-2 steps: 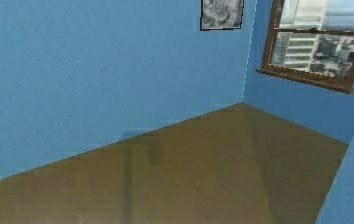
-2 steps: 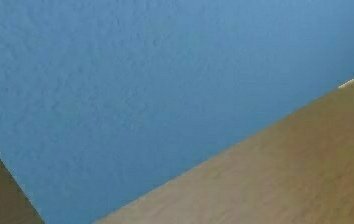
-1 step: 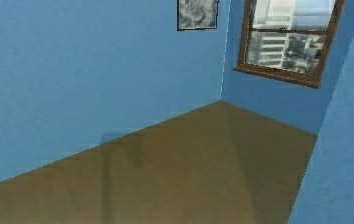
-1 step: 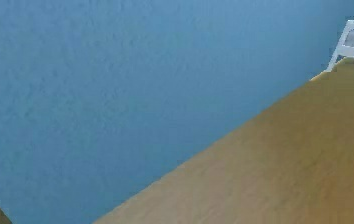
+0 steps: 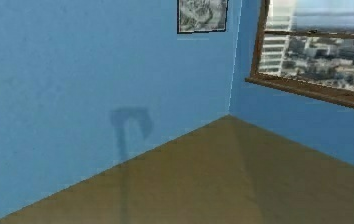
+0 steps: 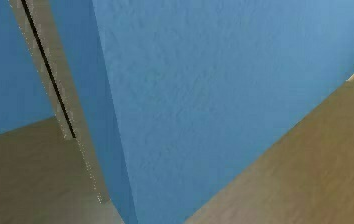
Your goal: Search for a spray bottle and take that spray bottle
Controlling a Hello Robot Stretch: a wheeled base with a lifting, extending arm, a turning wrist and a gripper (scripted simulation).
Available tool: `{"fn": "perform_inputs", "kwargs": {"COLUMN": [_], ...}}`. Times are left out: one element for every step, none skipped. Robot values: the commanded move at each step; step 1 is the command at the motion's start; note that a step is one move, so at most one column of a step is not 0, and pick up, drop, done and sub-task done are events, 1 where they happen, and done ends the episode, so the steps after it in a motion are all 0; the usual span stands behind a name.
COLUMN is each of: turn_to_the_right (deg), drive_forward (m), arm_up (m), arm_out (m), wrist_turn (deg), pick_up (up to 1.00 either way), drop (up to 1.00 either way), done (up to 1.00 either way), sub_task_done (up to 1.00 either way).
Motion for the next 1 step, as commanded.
{"fn": "perform_inputs", "kwargs": {"turn_to_the_right": [3.0], "drive_forward": [0.0], "arm_up": [0.0], "arm_out": [0.0], "wrist_turn": [0.0], "pick_up": [0.0], "drop": [0.0], "done": [0.0], "sub_task_done": [0.0]}}
